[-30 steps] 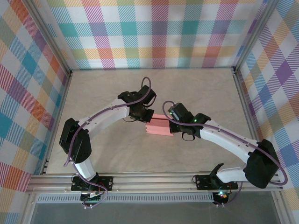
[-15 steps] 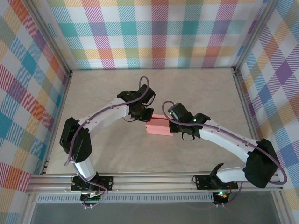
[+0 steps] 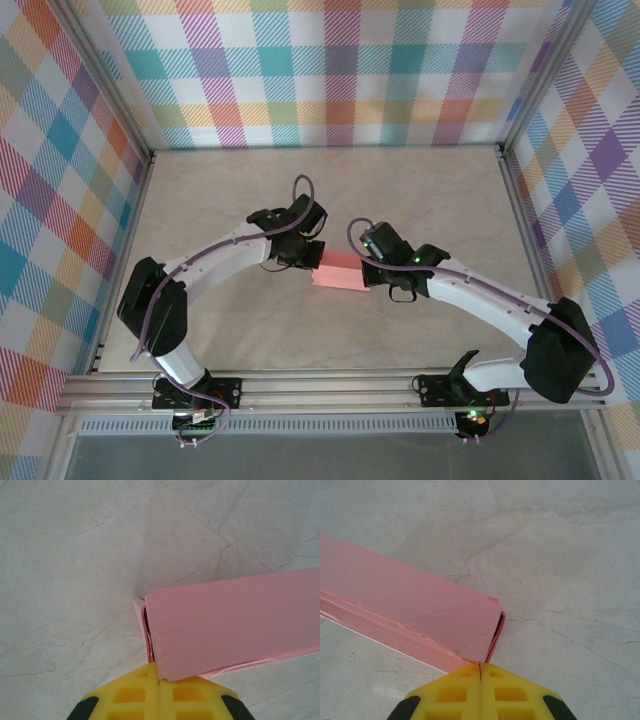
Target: Fold the paper box
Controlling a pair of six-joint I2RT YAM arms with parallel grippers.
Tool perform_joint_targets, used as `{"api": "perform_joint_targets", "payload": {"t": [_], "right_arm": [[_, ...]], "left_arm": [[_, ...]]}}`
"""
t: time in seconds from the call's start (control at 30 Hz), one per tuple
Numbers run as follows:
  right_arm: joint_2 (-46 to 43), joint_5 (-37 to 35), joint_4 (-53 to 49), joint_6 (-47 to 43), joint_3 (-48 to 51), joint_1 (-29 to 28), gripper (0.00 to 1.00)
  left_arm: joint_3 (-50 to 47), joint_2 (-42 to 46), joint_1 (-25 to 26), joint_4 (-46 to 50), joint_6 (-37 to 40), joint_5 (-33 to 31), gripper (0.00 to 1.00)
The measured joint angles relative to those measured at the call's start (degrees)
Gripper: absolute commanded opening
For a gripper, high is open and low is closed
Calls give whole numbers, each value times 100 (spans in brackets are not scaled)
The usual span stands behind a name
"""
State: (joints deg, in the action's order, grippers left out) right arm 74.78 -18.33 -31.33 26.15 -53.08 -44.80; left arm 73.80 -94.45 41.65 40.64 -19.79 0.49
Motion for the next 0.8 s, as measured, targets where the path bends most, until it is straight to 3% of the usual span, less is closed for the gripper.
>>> {"api": "perform_joint_targets", "payload": {"t": [0.17,0.2,0.37,0.5,0.63,0.8], "right_arm": [[-96,-13,258,-15,299,-133,0],[-120,-33,304,-26,334,-144,4],[-374,-15,566,-146,525,-210,49],[-920,-7,850,-195,688,-216,73],[-1263,39,984,61,660,-87,78],[-896,767,949,866,415,697,75]], "left_arm": [[-546,358,98,-531,-35,-85,0],[-586,380,105,-588,-37,-111,0],[-623,391,175,-684,-39,-302,0],[-664,396,212,-787,-37,-426,0],[-688,396,216,-841,-35,-448,0],[-723,396,219,-953,-33,-448,0]]}}
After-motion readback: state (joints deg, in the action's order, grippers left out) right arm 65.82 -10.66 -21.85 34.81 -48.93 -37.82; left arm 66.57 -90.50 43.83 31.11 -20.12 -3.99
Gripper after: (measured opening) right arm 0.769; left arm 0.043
